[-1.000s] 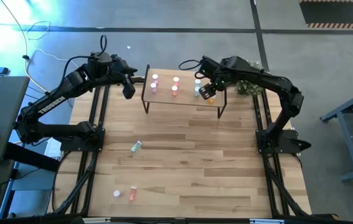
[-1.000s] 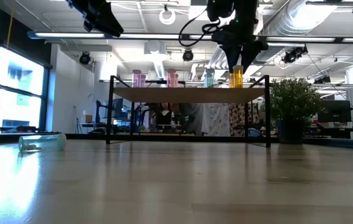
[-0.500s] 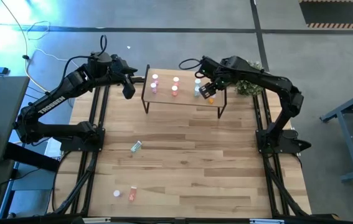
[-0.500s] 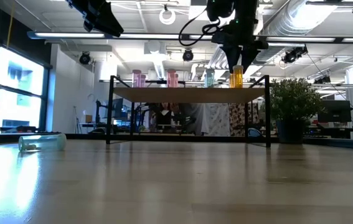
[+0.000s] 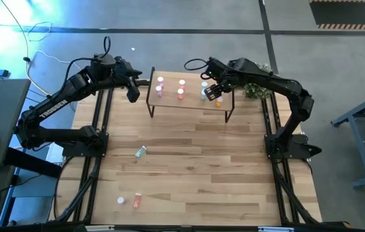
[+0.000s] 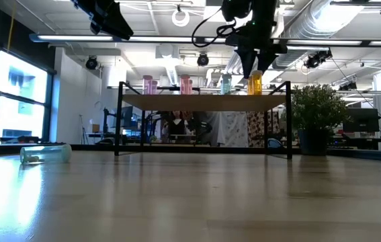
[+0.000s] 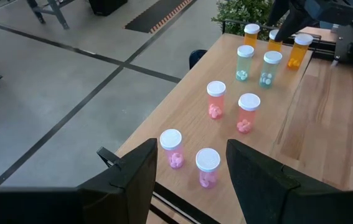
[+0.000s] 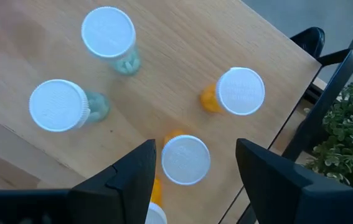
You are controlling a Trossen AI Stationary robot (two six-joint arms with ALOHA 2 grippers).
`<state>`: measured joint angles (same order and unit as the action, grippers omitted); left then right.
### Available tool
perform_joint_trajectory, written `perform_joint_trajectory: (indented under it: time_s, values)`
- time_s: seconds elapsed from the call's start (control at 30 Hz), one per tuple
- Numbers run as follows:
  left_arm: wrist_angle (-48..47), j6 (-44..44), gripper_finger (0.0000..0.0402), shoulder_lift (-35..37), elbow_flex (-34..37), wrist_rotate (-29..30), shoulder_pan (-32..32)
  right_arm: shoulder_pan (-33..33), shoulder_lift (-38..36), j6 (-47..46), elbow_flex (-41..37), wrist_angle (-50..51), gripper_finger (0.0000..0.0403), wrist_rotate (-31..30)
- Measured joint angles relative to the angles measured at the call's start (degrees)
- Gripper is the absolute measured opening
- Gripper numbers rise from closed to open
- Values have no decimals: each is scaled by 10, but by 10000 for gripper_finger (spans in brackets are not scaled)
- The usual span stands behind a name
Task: Pick and place medicine bottles onto shelf by color
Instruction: Put the violet pill bottle aligned with the other violet pill bottles on the shelf
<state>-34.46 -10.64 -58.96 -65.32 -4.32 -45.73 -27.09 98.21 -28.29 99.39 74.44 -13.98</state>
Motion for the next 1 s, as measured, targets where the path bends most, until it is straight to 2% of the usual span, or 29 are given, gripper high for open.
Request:
perform_joint_trajectory:
  time_s: [0.3,0.5,0.8,1.0]
  values:
    - [-10,1,184,0,0,0,0,0,0,-5,56,2,213,-19]
    - [-59,23,184,0,0,-3,0,4,0,-17,120,17,213,-43]
    - [-131,46,184,0,0,-71,9,24,0,-55,174,42,213,-56]
    - [-199,60,184,9,0,-76,48,43,0,-79,177,42,213,-49]
